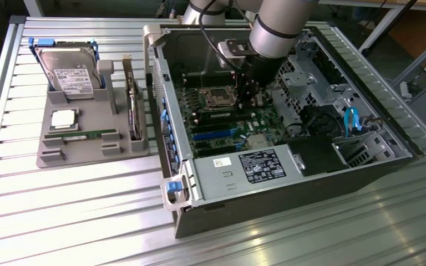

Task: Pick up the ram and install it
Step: 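Insert the ram into the slot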

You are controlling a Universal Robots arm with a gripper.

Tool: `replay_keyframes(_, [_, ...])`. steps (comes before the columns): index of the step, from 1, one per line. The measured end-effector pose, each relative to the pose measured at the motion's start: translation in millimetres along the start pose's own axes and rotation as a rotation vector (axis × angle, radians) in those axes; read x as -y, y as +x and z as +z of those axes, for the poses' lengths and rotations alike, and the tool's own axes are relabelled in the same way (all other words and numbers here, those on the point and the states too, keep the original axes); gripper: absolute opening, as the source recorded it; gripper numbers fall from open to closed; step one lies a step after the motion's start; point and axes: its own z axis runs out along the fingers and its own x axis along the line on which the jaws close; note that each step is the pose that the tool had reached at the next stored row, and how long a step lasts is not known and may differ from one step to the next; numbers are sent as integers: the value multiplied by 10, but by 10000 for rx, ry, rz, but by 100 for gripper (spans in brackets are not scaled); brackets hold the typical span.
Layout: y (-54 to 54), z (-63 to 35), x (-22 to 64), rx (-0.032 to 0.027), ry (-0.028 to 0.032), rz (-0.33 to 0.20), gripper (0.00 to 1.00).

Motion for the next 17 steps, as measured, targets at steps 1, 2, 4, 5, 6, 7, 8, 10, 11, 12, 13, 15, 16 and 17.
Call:
replay_keyframes(1, [0,-26,4,-1,0,-1,11])
replay_keyframes(2, [-1,-34,4,1,1,-1,11])
replay_keyframes(4, [-1,-35,4,-2,-1,-28,11])
replay_keyframes(5, [0,-35,4,-3,-2,-70,11])
replay_keyframes(6, [-1,-35,4,-5,-3,-128,11])
replay_keyframes(7, [-1,-34,4,-6,-4,-165,11])
replay_keyframes(8, [-1,-34,4,-5,-4,-165,11])
replay_keyframes(10, [0,-34,0,-5,-4,-166,11])
replay_keyframes(11, [0,-34,0,-5,-4,-166,11])
replay_keyframes(12, [1,-29,0,-6,-4,-165,11])
replay_keyframes(13, [1,-26,0,-6,-5,-165,11])
replay_keyframes(15, [1,-14,1,-5,-4,-166,11])
replay_keyframes(16, [1,-12,1,-6,-4,-166,11])
replay_keyframes(17, [1,-11,1,-5,-4,-166,11])
